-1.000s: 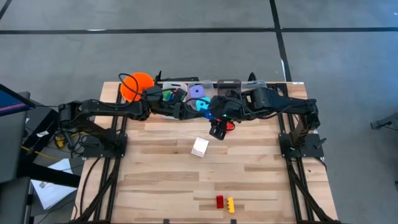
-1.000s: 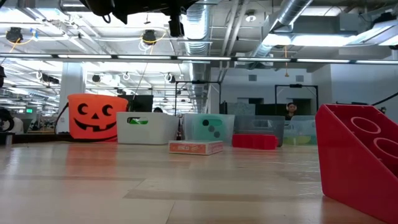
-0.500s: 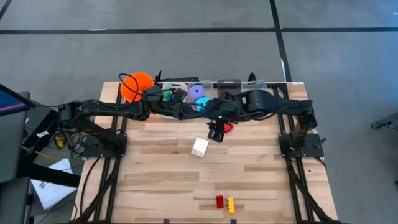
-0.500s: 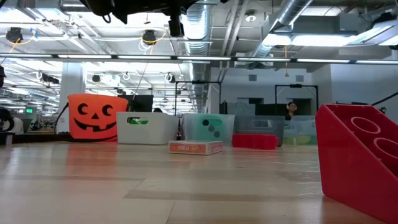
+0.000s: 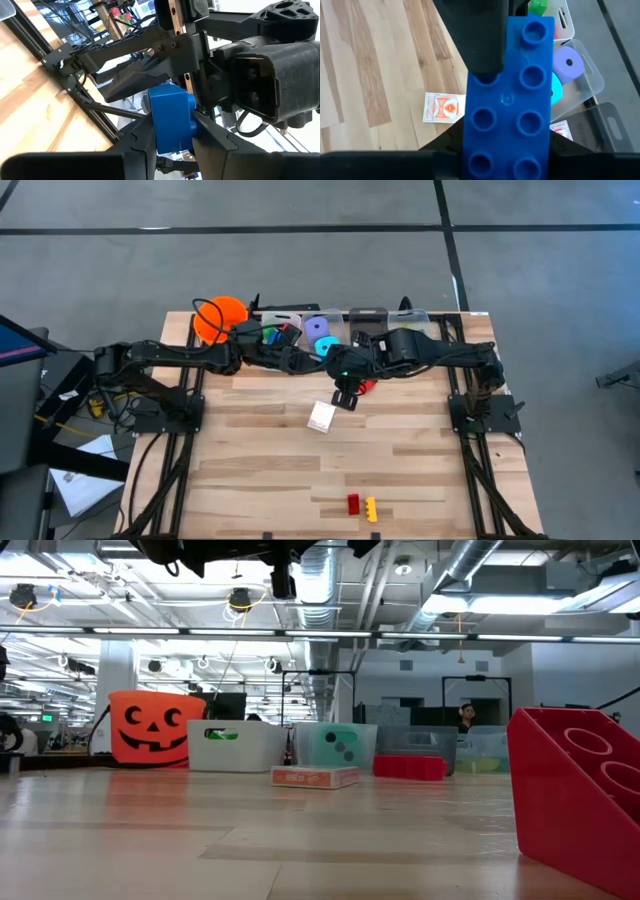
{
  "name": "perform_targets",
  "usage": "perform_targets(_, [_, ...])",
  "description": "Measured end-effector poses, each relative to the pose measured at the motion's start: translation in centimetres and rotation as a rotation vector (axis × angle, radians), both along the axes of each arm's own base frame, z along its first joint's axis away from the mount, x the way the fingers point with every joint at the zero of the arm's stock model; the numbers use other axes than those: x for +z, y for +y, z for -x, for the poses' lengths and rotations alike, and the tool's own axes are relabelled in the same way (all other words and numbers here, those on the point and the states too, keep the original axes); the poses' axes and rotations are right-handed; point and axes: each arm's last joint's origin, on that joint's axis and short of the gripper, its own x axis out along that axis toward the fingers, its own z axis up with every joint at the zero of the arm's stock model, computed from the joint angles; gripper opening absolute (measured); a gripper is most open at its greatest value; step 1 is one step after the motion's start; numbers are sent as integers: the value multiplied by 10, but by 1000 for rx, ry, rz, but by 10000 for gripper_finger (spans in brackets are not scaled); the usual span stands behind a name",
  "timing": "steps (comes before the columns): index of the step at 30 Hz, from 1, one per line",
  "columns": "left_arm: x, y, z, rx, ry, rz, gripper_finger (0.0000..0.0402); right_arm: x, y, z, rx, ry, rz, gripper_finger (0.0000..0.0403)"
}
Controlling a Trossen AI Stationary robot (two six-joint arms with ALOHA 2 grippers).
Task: Pick & Place Toys
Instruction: Put the blue game piece into the right transparent bin
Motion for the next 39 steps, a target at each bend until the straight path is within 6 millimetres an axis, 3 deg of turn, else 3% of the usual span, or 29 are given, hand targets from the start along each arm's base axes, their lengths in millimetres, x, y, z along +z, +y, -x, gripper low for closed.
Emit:
perform_targets(5, [-1,8,2,7,7,-20,121,-1,0,3,-10,31,3,123])
perform_targets(17, [-2,56,18,51,11,-76,197,9,-4,29,-133,75,2,123])
perform_targets(21, [-3,66,22,43,23,-72,202,17,-17,38,-213,36,96,123])
perform_targets(25, [-4,65,23,11,24,-72,198,16,-46,50,-321,48,155,123])
perform_targets(32, [-4,56,21,-149,32,-41,186,13,-97,126,-562,75,146,129])
perform_targets(36, [-4,53,21,-169,34,-35,180,-2,-106,183,-764,10,74,134])
perform_targets(39, [-4,53,21,-167,34,-34,177,-26,-105,209,-845,-107,-21,123])
